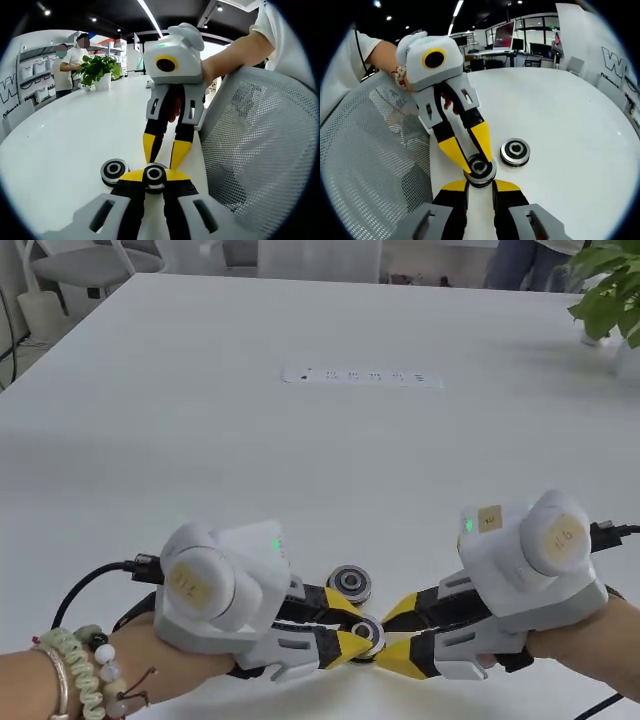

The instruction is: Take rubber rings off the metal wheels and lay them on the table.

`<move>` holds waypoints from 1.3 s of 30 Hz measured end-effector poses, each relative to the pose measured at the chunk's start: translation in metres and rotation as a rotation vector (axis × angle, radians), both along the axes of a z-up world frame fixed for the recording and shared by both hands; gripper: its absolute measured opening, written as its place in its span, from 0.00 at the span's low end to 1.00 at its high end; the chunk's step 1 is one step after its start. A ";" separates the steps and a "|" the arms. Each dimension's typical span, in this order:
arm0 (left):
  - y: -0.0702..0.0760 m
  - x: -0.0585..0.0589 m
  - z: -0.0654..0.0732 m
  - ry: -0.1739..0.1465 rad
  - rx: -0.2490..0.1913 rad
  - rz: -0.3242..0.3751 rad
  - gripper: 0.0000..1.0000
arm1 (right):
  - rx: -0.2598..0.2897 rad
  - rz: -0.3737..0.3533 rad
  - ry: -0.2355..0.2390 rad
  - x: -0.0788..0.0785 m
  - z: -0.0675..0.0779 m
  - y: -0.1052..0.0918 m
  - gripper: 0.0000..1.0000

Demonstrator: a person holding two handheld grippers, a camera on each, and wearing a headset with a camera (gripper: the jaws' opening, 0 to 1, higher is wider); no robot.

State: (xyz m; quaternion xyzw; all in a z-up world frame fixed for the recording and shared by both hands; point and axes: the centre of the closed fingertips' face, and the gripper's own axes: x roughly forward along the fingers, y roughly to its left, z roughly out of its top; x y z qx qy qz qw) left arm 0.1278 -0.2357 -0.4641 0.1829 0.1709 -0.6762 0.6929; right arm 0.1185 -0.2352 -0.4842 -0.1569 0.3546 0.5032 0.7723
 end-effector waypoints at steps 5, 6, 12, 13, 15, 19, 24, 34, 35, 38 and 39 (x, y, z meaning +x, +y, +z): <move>0.000 0.001 0.000 0.001 -0.005 0.003 0.08 | -0.011 0.006 0.009 -0.001 -0.002 -0.002 0.10; 0.000 0.001 0.000 0.002 -0.007 0.005 0.08 | -0.013 0.008 0.006 -0.001 -0.002 -0.002 0.10; 0.001 0.001 0.001 0.002 -0.009 0.003 0.08 | 0.040 -0.024 0.018 0.001 0.003 0.005 0.20; 0.000 0.001 0.001 0.001 -0.009 0.003 0.08 | 0.049 -0.023 0.016 0.001 0.004 0.007 0.26; 0.000 0.001 0.001 0.001 -0.009 0.003 0.08 | 0.033 -0.016 -0.007 0.003 0.004 0.007 0.24; 0.000 0.001 0.001 0.001 -0.010 0.003 0.08 | -0.008 0.000 -0.036 0.004 -0.001 0.007 0.22; 0.000 0.001 0.000 0.004 -0.011 0.006 0.08 | -0.018 0.009 -0.029 0.002 -0.001 0.003 0.19; 0.000 0.002 0.000 0.017 -0.011 0.012 0.08 | -0.020 0.011 -0.014 0.001 0.000 -0.001 0.12; 0.000 0.002 0.000 0.017 -0.011 0.012 0.08 | -0.022 0.013 -0.015 0.001 0.000 -0.001 0.11; 0.001 0.002 0.000 0.019 -0.010 0.012 0.08 | -0.026 0.014 -0.011 0.000 -0.001 -0.003 0.06; 0.001 0.002 0.000 0.019 -0.009 0.012 0.08 | -0.026 0.013 -0.012 0.000 -0.001 -0.003 0.05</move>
